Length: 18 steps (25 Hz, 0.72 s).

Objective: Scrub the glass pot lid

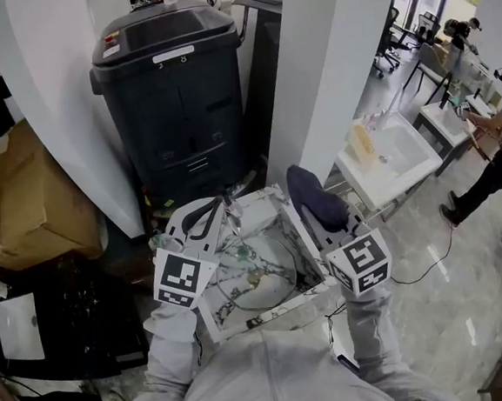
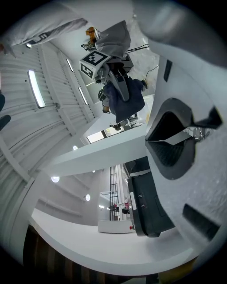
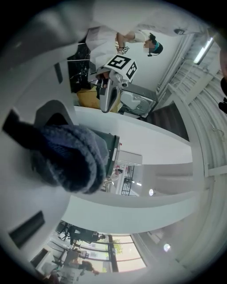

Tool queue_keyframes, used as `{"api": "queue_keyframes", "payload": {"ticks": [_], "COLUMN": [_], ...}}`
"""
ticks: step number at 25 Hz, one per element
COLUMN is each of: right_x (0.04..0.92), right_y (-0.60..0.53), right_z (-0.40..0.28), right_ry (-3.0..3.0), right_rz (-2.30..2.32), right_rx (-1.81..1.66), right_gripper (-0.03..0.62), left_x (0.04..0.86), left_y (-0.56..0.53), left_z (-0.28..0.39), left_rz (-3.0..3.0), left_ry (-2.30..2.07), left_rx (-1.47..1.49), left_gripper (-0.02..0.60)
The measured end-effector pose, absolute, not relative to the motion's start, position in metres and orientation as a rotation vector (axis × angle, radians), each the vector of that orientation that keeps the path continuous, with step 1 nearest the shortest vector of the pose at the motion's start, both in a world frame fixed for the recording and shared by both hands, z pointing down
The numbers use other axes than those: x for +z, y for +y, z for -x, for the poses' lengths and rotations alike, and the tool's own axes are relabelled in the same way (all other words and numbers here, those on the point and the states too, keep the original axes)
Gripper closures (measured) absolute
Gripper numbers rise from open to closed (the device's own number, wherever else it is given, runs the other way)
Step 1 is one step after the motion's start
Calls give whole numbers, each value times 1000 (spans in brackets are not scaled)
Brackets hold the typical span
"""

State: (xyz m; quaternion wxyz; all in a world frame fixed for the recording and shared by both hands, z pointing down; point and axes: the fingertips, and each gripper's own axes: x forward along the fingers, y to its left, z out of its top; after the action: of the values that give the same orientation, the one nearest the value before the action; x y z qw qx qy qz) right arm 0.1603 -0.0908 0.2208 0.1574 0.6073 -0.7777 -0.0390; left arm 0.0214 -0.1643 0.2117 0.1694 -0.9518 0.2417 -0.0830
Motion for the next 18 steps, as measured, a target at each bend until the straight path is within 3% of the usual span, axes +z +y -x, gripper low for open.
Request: {"api": "queue_keyframes", "payload": {"ticks": [18], "right_x": [187], "right_y": [-82], "right_z": [-139], "right_ry": [-2230], "right_rz": [-1706], "right_rx": [-235], "right_gripper": [540], "left_x": [176], "left_y": [-141], "left_z": [-25], "left_rz": [2645], "left_ry": [604], "left_rx": [-189], "left_gripper": [554]}}
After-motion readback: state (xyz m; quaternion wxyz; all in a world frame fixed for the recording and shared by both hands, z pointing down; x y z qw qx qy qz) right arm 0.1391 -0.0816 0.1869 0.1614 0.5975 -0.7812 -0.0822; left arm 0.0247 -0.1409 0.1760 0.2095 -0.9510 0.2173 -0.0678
